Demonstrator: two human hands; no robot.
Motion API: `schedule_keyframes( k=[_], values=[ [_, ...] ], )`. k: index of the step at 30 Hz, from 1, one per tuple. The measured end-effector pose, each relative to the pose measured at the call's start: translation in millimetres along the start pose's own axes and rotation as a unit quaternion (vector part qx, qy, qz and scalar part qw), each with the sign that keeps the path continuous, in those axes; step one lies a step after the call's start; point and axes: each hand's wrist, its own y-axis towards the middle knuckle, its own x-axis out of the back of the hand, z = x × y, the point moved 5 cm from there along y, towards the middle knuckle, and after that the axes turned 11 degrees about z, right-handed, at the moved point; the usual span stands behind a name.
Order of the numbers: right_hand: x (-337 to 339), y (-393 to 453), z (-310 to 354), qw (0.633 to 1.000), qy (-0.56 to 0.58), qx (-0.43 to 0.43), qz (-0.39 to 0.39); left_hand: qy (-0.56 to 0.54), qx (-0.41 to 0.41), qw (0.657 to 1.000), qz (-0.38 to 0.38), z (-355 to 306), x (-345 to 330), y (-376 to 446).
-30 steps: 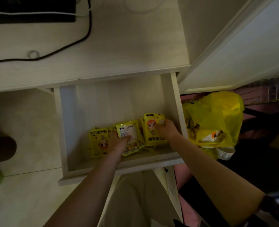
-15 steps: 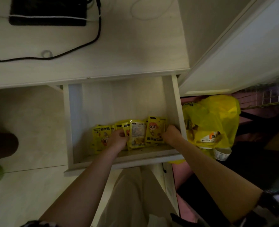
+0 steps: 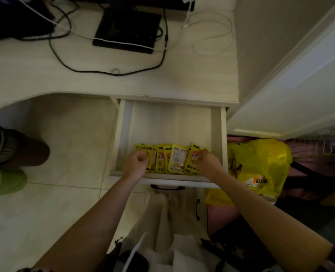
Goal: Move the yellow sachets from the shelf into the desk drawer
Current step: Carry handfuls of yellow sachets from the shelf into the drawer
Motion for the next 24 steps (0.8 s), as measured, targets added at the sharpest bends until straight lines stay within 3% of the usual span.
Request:
schedule_keyframes(
  k=[9, 14, 24],
  values=[
    [-51, -35, 78, 0.966, -0.201, 0.163, 0.028, -0.006, -0.028, 0.996, -0.088, 49, 50, -70],
    [-105, -55, 119, 0.936, -0.280, 0.204, 0.059, -0.015, -0.002, 0.991, -0.132, 93, 79, -105],
    [-235, -99, 205, 0.896, -0.325, 0.291, 0.086, -0.012, 0.052, 0.981, -0.186, 203, 152, -171]
  ],
)
